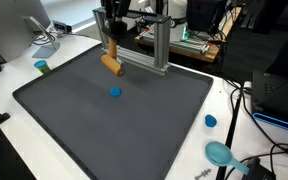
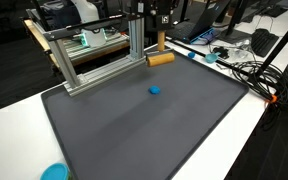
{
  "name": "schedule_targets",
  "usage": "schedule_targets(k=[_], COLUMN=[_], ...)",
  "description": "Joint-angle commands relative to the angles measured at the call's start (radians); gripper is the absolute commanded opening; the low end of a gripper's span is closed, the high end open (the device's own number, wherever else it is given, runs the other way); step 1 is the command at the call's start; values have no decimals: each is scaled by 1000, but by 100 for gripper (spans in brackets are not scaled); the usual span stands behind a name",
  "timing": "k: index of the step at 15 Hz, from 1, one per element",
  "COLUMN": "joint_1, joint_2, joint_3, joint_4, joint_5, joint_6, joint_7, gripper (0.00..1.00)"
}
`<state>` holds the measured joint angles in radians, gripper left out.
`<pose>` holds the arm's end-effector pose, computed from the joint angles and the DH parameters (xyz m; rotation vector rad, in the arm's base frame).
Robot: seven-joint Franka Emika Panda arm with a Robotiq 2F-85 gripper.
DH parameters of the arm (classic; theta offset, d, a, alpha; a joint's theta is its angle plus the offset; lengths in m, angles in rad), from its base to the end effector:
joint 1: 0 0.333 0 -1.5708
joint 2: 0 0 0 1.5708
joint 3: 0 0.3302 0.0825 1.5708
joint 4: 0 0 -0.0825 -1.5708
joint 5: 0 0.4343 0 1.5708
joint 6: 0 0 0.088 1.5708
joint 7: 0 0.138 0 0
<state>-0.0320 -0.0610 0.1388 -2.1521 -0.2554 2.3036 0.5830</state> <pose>0.5937 0.0530 0.4079 2.9436 -0.4815 0.4063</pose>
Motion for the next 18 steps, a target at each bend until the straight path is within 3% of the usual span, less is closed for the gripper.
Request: schedule_targets(k=[1,2,3,7,8,16,18], joint_1=[10,12,18,18,19,41,46], joint_2=[43,41,30,38,39,97,107], joint_3=[-64,-79,-72,-88,-87,-88,-96], joint_4=[74,94,38,70,70,-31,-25], joint_5=[125,215,105,184,185,85,63], joint_6=[-18,-50,-7,-28,-29,98,82], joint_7=[-119,-200,-101,-178,-178,31,42], gripper=[23,23,48,48,23,23,23])
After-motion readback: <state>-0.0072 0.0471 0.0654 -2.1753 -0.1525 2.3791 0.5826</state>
